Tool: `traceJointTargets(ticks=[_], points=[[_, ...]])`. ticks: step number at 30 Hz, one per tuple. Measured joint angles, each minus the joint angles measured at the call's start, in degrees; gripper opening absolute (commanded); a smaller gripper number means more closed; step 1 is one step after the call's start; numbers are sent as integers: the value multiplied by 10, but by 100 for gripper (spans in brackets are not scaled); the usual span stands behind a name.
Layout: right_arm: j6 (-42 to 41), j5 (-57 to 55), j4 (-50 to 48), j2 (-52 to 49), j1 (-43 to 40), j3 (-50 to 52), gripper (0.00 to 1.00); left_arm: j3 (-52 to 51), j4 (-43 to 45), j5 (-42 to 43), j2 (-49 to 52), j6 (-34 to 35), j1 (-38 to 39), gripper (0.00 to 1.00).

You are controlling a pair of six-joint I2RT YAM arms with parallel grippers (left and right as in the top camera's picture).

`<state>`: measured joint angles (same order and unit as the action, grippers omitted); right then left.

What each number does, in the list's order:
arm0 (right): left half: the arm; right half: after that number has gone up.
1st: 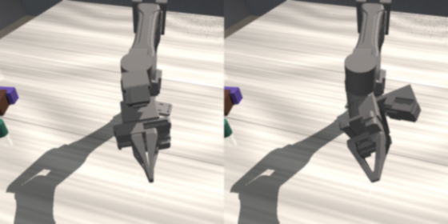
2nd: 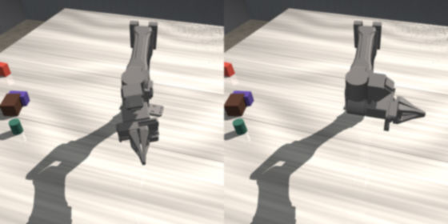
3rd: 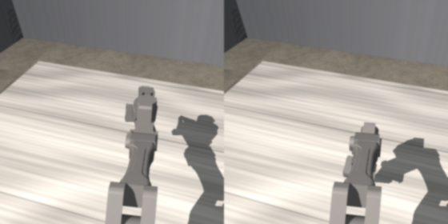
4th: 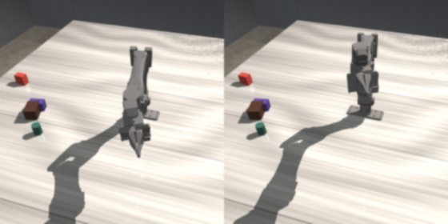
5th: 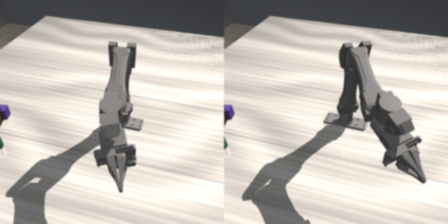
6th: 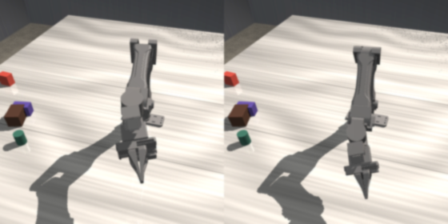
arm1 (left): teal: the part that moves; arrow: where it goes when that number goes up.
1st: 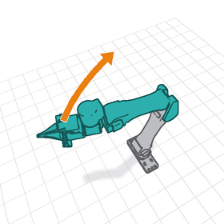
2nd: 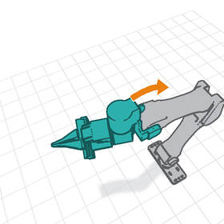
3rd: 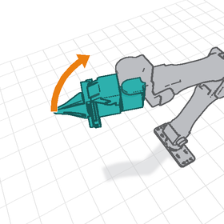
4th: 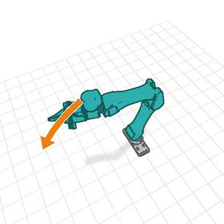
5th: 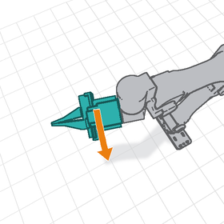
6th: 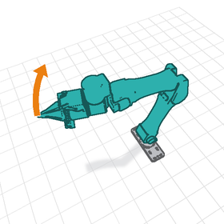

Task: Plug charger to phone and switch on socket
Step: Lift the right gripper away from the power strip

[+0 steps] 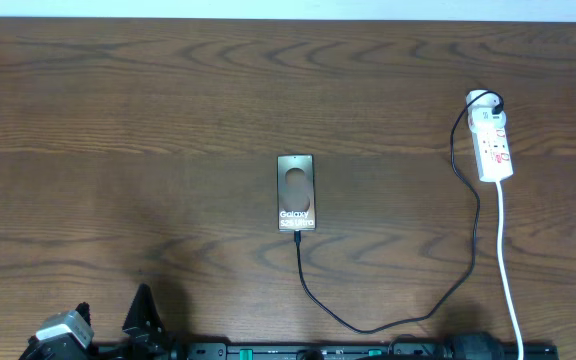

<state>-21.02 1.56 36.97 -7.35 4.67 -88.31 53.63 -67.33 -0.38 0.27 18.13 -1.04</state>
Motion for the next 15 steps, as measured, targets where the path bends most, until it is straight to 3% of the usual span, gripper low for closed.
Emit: traceJointTargets(ticks=[2, 3, 4, 10, 15], points=[[0, 0, 5, 0, -1, 15, 74, 0, 0, 0, 0, 0, 0, 97], [0, 0, 9, 0, -2, 28, 83, 0, 0, 0, 0, 0, 0, 97], [0, 0, 10, 0, -3, 43, 99, 0, 0, 0, 0, 0, 0, 97], [-2, -6, -7, 38, -16, 166, 99, 0, 0, 0, 0, 0, 0, 97], [-2, -25, 11, 65, -27, 200, 99, 0, 0, 0, 0, 0, 0, 97]])
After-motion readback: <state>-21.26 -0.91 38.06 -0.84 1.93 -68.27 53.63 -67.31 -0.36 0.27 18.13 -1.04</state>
